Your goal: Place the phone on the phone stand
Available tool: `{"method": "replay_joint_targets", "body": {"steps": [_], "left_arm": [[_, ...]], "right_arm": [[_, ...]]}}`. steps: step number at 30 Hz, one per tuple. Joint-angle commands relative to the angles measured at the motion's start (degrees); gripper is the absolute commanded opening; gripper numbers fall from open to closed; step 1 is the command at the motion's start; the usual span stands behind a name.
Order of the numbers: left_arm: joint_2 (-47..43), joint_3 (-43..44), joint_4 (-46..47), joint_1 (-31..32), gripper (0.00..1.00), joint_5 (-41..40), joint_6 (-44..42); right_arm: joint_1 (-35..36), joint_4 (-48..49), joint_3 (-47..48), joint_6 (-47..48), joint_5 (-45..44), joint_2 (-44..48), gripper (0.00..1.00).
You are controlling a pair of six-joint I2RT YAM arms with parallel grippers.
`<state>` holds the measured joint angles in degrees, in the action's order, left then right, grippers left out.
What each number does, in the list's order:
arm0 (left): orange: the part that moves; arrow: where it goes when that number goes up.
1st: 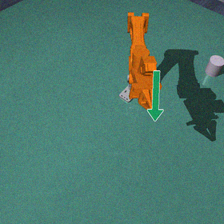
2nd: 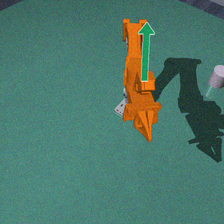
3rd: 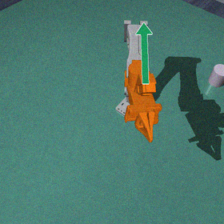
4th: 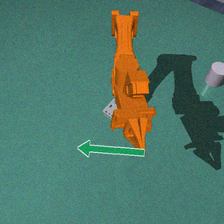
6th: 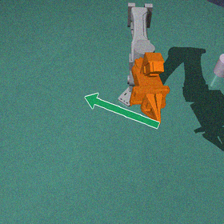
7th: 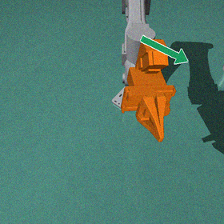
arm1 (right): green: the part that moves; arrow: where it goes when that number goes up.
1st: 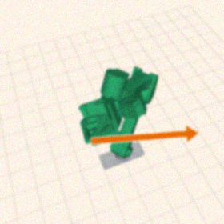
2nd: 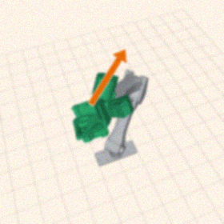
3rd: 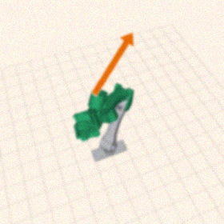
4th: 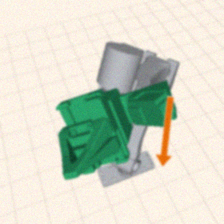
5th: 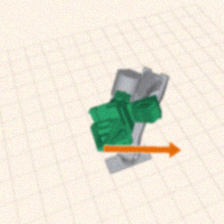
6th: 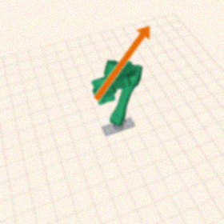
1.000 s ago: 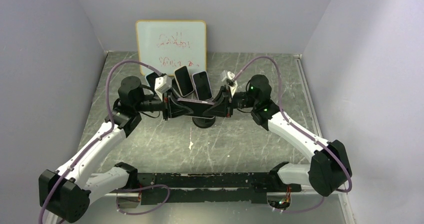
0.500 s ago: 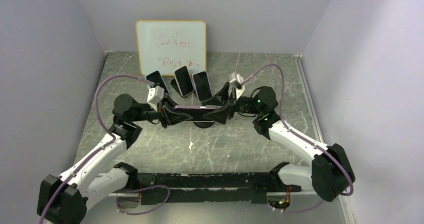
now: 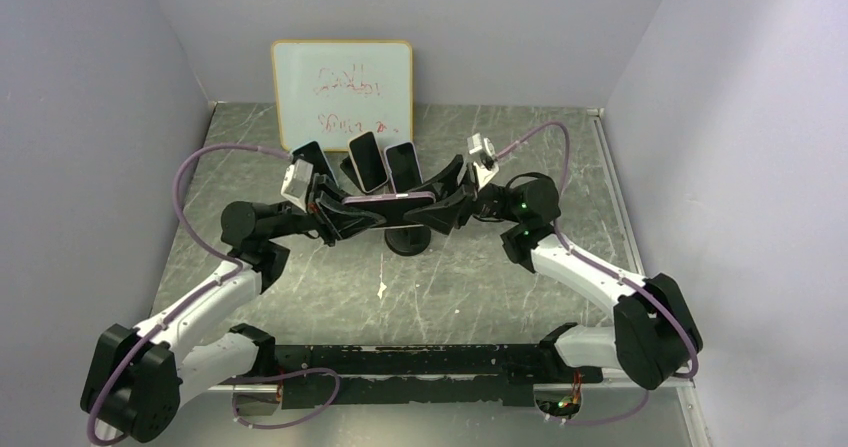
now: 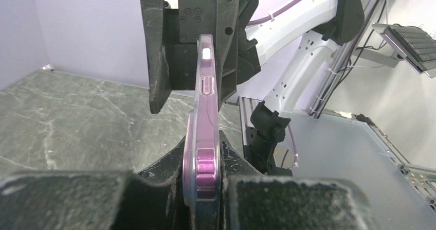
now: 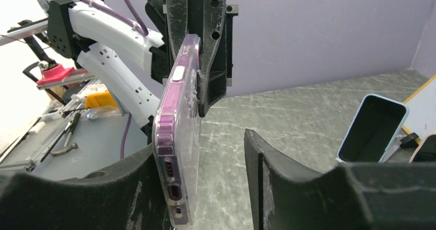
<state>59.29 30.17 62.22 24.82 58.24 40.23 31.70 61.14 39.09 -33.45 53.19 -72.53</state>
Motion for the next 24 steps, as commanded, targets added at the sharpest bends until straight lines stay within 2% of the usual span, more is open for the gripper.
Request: {"method": "replay_joint_targets", "body": {"steps": [1,3,6,18,24], "left_arm": [[-4.3,3.4,-1.8,0.8,0.05,1.2,-4.6],[-4.8,3.9,-4.3,0.8,0.05,1.0,-6.3],[-5.1,4.4,-7.7,0.8,0.05,0.3,-8.7],[-4.4,6.7,-11.2,0.8,0.05,0.4,-11.8],[-4.7,6.9,-11.8,0.8,0.05,0.3,-12.2]], "right_arm": [[0.1,-4.3,2.3,1.8,-1.3,-2.0,0.47],[0.2,-4.4,2.7,1.2,-0.6,-3.0,0.39],[0.3,-3.1,2.7,-0.4,0.1,-4.4,0.33],[2.0,-10.5,4.5,3.3,1.9,-5.2,0.38],[2.7,-13.0,5.5,4.8,2.2,-5.5,0.3]]}}
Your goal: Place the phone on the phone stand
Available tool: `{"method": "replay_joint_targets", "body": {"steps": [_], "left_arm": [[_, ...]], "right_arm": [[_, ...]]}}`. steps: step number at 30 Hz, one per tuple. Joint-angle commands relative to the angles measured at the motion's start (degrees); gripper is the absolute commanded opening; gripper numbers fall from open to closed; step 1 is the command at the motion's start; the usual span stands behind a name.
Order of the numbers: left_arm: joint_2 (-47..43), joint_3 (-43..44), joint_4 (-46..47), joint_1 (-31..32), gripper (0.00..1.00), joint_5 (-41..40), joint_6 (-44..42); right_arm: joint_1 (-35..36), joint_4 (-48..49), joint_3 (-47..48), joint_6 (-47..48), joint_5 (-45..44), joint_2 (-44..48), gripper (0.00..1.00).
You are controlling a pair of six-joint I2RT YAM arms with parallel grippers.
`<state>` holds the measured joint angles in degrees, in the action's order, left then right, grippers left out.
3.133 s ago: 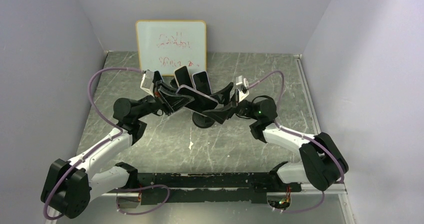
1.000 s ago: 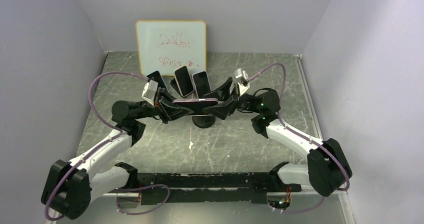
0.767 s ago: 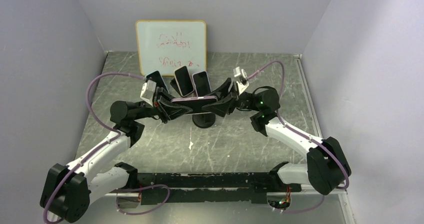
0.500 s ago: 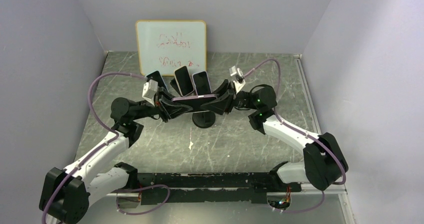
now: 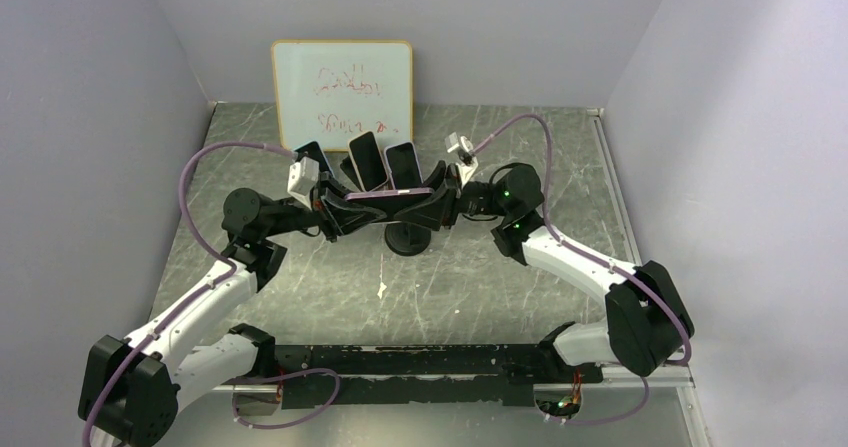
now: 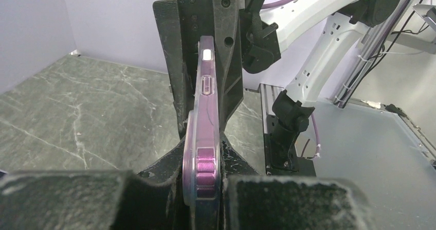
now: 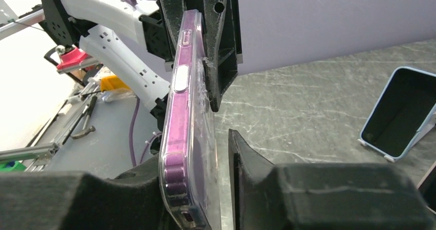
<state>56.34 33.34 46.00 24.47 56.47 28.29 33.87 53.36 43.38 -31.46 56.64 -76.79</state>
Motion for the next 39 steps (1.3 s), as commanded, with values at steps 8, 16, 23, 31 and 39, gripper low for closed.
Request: {"method": "replay_joint_targets", "body": {"steps": [8,16,23,31,39], "left_arm": [[-0.1,4.8,-2.5,1.1,0.23,2.1,-4.3],[-2.8,4.1,-24.8,1.3,0.48,-18.7,-26.6],[1.2,-0.4,-25.4,1.3,0.56,-29.9,-41.8],[20.3,-0.2,-12.8,2.8,0.69,-24.3,-44.5],[34.6,1.5,-3.8,4.9,0.77,-24.1,-45.0]], "right_arm": [[0.4,-7.5,1.5,5.1,-2.4,-0.3,0.0],[-11.1,-12.1,-2.1,10.0,2.5,6.7,0.0],[-16.4,-7.6,-8.0,5.7,5.8,13.0,0.0],[-14.8,-8.8,-10.8,5.1,4.4,19.1,0.0],[-13.8,-12.9,-11.0,6.8,3.5,23.9,0.0]]}}
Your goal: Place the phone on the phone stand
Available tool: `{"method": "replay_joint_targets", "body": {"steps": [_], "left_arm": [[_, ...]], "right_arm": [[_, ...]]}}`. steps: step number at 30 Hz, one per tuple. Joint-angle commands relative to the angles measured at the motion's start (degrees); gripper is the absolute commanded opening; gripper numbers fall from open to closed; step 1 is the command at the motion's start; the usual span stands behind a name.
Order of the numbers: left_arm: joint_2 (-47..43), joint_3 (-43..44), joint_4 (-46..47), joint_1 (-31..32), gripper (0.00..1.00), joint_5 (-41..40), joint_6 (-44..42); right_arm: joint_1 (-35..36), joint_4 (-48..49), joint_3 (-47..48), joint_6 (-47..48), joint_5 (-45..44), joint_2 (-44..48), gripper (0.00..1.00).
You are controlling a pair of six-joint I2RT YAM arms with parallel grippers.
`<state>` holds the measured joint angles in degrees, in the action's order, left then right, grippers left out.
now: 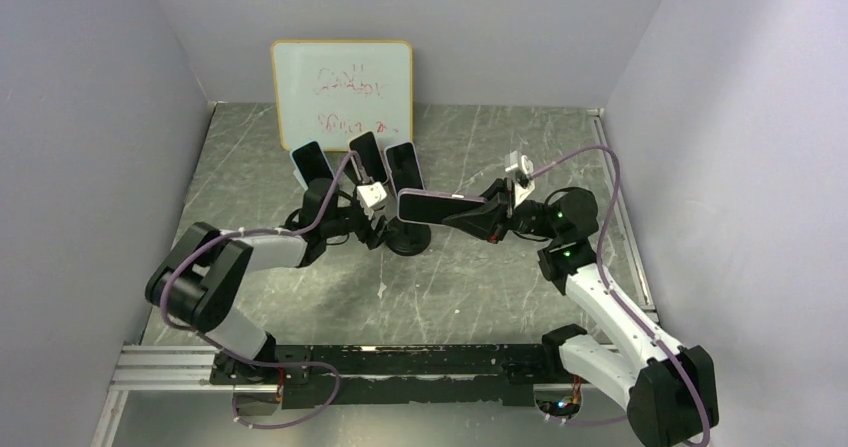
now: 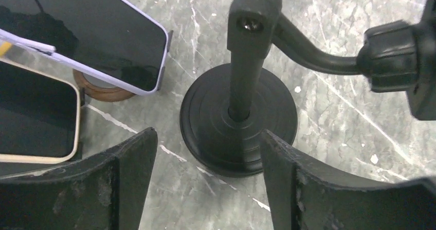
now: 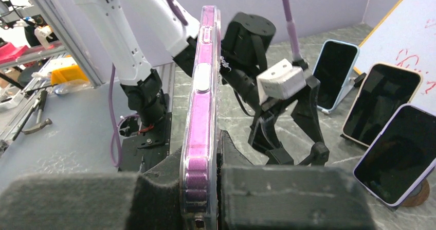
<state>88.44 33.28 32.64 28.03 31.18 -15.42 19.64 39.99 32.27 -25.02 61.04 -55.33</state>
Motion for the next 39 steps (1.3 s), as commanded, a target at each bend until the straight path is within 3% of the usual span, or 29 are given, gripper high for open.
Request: {"method": "replay_joint_targets", "body": {"steps": [1,5,14,19,22,24,26,28,29,32,34,39], "left_arm": [[3.1,1.8,10.0,2.0,0.84,0.7,-1.2],[7.0,2.6,14.6,4.3,0.91,-1.3,0.2],[17.4,-0.5,36.2,5.5,0.9,-6.3,8.6],[19.9,0.6,40.9,5.1,0.89,-5.8,9.4],[20.9,2.4,39.6,5.1,0.76,-4.1,9.6],[21.1,3.3,38.1,5.1,0.62,-2.1,9.4],[21.2,4.7,34.9,5.1,0.43,0.7,8.5],[20.6,6.0,29.6,5.0,0.1,3.5,6.6],[20.2,6.2,27.7,4.9,0.06,5.0,5.9],[19.0,6.0,24.1,4.8,0.05,8.0,4.9],[18.7,5.3,25.9,4.7,0.05,10.0,7.4],[19.7,3.6,31.6,4.6,0.05,14.6,12.4]], "right_arm": [[0.5,0.5,0.0,0.0,-0.7,2.5,0.0],[1.0,1.2,-0.3,-0.4,-0.7,2.4,0.0],[1.3,4.2,-0.2,-3.2,0.3,-0.7,0.0],[1.3,6.5,0.9,-5.2,1.7,-3.6,0.0],[1.3,6.1,1.8,-5.1,1.9,-4.9,0.0],[1.3,4.3,2.4,-3.8,1.9,-5.6,0.0],[1.3,0.3,2.9,-0.4,1.5,-6.1,0.0],[1.3,-8.1,3.5,7.2,-1.4,-6.1,0.0],[1.3,-9.4,2.8,9.8,-3.0,-6.1,0.0],[1.3,-5.2,-0.1,13.0,-2.9,-7.2,0.0],[1.3,2.2,-2.1,12.4,-2.2,-8.8,0.0],[1.3,9.7,-3.6,13.2,-0.7,-13.6,0.0]]}}
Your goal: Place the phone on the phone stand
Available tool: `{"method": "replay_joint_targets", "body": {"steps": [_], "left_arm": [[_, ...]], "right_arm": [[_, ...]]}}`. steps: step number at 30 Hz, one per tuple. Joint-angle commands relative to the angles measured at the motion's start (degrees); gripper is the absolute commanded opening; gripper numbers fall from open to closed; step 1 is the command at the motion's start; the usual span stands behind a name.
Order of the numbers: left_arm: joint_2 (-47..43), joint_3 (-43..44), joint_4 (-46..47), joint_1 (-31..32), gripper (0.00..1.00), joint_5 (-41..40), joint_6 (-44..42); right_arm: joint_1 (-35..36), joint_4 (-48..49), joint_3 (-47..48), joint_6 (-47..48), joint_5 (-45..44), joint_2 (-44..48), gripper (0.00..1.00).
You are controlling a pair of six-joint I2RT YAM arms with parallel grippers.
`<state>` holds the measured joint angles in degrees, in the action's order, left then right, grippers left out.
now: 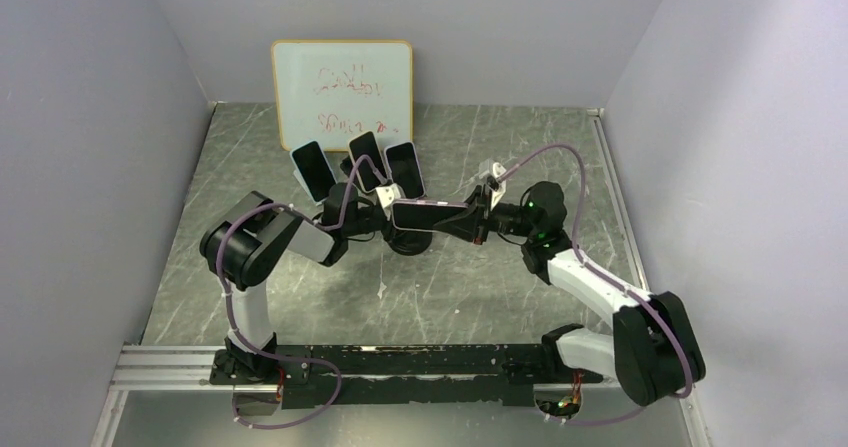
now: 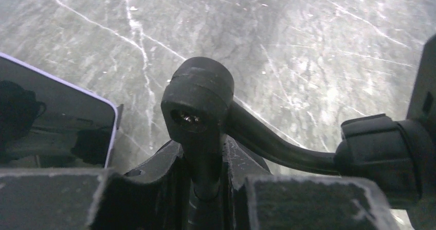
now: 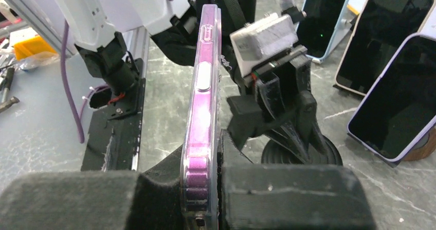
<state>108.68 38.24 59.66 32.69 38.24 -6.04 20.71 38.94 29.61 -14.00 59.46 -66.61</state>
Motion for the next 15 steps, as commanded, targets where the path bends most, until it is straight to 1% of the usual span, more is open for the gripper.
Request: {"method": "replay_joint_targets", "body": {"steps": [1,4,6,9,11,15], "left_arm": [[-0.3,-1.8,5.7,-0.1,0.05,8.1,3.9],[0.5,-3.5,10.2,-0.5,0.05,8.9,5.7],[1.3,-4.3,12.6,-0.6,0.05,9.1,8.6],[2.4,-4.9,14.5,-0.7,0.05,9.3,9.8],[2.6,-5.2,15.3,-0.7,0.05,9.3,10.1],[3.6,-5.3,16.9,-0.7,0.05,9.8,11.2]], "right_arm": [[0.3,13.4,-1.5,1.0,1.2,-3.3,0.0],[0.6,21.8,-2.7,-2.3,1.7,-6.8,0.0],[1.0,24.4,-2.5,-3.7,1.9,-9.0,0.0],[2.4,27.8,-2.4,-5.0,1.2,-10.7,0.0],[4.1,27.5,-2.2,-3.4,0.0,-11.2,0.0],[7.7,21.6,-0.5,3.1,-3.4,-12.7,0.0]]}}
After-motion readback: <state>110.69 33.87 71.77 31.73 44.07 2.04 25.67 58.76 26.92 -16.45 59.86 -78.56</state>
